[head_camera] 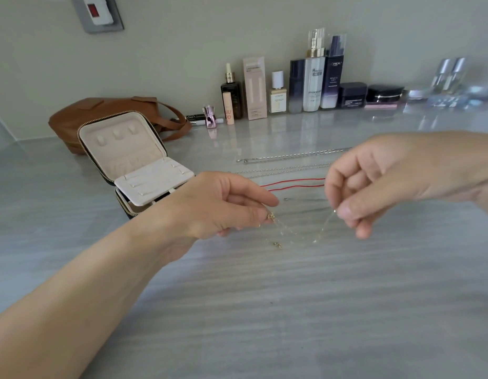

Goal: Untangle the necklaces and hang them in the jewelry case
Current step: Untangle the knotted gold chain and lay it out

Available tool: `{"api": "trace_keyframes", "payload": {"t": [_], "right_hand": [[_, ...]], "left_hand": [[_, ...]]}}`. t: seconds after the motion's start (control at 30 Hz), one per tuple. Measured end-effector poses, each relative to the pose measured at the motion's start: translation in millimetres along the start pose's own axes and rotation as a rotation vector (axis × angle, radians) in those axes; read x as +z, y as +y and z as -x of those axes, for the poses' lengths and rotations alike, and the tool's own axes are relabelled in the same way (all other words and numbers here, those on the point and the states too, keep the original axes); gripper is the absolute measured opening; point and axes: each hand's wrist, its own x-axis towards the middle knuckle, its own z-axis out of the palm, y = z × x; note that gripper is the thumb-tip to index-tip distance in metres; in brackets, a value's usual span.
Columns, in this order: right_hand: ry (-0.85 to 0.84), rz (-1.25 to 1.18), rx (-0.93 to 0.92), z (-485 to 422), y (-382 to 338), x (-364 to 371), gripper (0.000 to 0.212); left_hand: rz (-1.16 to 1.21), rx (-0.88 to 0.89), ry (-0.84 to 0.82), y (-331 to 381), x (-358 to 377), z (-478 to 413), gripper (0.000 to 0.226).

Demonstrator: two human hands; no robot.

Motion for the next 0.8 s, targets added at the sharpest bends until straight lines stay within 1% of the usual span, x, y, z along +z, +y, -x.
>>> {"api": "trace_keyframes", "payload": {"t": [0.07, 0.13, 0.23, 0.27, 0.33, 0.43, 0.5, 0.63, 0.7, 0.8], "right_hand": [[-0.047, 0.087, 0.033, 1, 0, 2, 0.007], [-0.063, 0.194, 0.051, 2, -3, 3, 0.016], [-0.024, 0.362, 0.042, 2, -6, 7, 0.032], [0.0, 0.401, 0.029, 1, -6, 9, 0.034], [0.091, 0.42, -0.055, -3, -7, 16, 0.031], [0.239, 0.301, -0.272, -13, -7, 33, 0.008], [0.288, 0.251, -0.346, -17, -6, 42, 0.009], [0.384, 0.307, -0.36, -20, -3, 47, 0.006], [0.418, 0.346, -0.354, -21, -2, 46, 0.009], [0.392, 0.325, -0.337, -22, -2, 46, 0.007]], "left_hand": [[0.008, -0.002, -0.004, 1, 0, 1, 0.022], [0.012, 0.003, -0.016, 1, 1, 2, 0.024], [0.007, 0.018, -0.038, 2, 2, 4, 0.024], [0.007, 0.023, -0.042, 3, 2, 4, 0.024], [0.015, 0.033, -0.048, 3, 3, 5, 0.024], [0.028, 0.047, -0.064, 3, 4, 5, 0.027], [0.035, 0.051, -0.064, 4, 4, 5, 0.029], [0.04, 0.05, -0.009, 4, 5, 5, 0.029], [0.03, 0.043, 0.016, 4, 6, 5, 0.028], [0.003, 0.033, 0.041, 4, 4, 4, 0.023]]}}
